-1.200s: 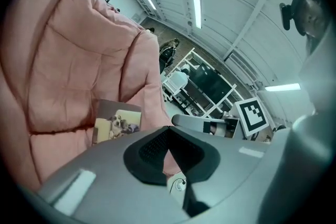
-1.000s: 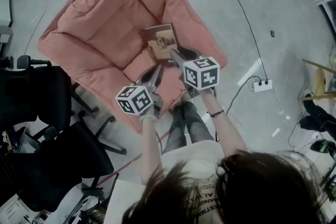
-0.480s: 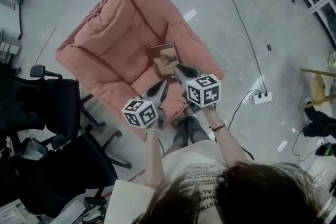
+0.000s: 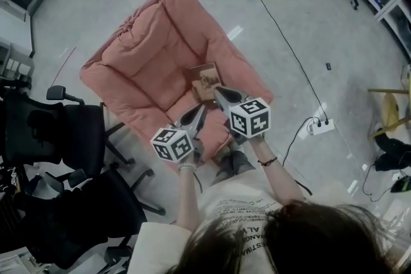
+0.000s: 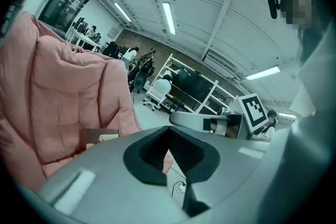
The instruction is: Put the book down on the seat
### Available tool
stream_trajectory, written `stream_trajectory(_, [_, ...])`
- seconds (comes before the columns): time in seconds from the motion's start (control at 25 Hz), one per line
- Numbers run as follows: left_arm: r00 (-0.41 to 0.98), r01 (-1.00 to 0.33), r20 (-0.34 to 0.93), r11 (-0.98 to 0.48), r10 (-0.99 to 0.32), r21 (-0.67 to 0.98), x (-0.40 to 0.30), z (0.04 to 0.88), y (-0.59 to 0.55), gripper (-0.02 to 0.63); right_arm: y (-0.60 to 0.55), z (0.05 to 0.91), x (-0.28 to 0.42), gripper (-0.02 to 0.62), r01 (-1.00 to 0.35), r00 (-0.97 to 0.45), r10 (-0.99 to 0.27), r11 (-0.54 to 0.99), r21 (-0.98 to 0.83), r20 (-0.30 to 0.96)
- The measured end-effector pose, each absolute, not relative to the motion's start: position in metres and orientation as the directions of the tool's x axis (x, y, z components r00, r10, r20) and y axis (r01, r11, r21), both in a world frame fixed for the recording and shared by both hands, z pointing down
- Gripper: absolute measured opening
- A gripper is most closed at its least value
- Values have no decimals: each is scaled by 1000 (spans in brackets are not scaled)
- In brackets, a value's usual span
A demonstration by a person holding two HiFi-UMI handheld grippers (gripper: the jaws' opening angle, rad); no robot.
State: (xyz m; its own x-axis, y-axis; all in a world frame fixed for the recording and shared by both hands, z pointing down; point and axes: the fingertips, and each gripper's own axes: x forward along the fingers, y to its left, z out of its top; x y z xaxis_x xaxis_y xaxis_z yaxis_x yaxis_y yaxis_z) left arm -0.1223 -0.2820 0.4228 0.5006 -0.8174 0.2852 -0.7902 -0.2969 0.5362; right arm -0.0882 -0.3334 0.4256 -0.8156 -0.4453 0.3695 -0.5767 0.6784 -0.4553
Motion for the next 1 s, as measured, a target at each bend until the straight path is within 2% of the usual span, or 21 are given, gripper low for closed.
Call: stream_trajectory(1.0, [509,-810,257,-356,-822,466,-115,393,-268,3,-307,390,-100,2,-447,-891,-349,788,-423,291])
